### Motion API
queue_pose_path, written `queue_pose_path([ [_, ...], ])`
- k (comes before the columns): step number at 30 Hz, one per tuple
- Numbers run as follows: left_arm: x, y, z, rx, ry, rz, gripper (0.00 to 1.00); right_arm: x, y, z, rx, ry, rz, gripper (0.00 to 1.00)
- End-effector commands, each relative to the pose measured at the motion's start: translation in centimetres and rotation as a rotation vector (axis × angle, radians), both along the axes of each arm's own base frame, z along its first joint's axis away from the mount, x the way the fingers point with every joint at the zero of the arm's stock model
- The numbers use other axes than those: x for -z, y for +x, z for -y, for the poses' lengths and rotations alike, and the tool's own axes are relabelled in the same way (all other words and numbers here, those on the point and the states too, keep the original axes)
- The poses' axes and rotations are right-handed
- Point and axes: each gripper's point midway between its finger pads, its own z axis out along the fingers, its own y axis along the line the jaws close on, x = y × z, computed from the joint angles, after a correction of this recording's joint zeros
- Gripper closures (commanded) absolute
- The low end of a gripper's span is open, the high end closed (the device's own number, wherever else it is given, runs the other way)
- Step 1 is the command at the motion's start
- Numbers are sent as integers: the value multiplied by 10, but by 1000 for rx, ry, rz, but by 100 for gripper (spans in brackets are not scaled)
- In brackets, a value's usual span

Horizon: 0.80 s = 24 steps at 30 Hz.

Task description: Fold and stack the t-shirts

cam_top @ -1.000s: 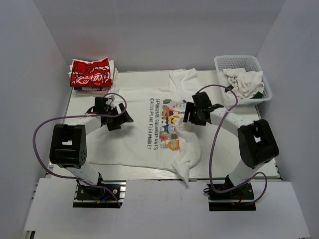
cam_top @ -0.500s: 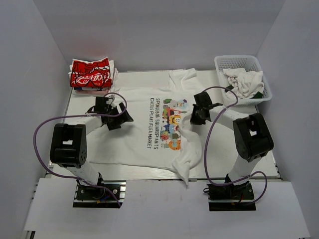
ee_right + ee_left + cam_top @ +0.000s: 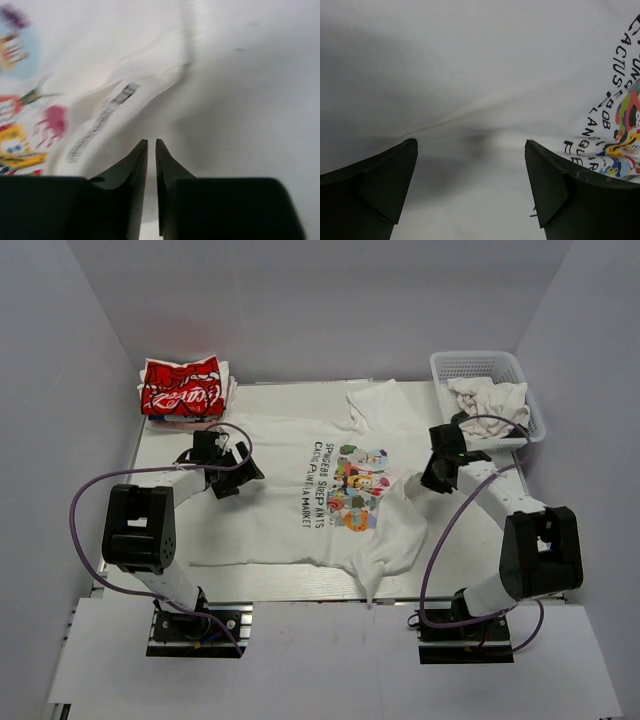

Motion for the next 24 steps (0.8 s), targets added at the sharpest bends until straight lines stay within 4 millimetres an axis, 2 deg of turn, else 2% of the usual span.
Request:
queue_pose_path([
  [1,49,-37,-49,-102,198,-192,0,9,-26,68,151,-177,-96,78],
  [6,50,-36,-44,-87,171,-193,0,19,-38,81,192,-163,-140,75],
  [8,46,-33,-41,-81,158,-176,0,14,-34,70,134,-120,-115,76],
  [10,43,-32,-42,-74,161,-161,0,7,-31,70,96,-131,-83,75],
  [11,42,-32,-40,-70,153,-162,0,3,-29,60,46,-91,-65,67],
  [13,35,-28,-38,-57,144,-131,0,-4,-22,44,-41,-39,-21,65],
  [14,37,-28,-38,-57,144,-128,0,-15,-15,16,-167,69,40,59],
  [15,35,-27,-32,-40,129,-119,0,-6,-20,10,-198,84,35,54],
  [16,34,-28,-30,-35,121,-110,0,-15,-10,-9,-273,151,108,50],
  [19,34,-28,-28,-29,111,-110,0,-13,-9,-31,-361,200,137,48],
  [21,34,-28,-29,-22,116,-108,0,-3,-7,-41,-393,219,110,48],
  [24,34,-28,-29,-22,116,-108,0,-2,9,-53,-414,220,120,47],
])
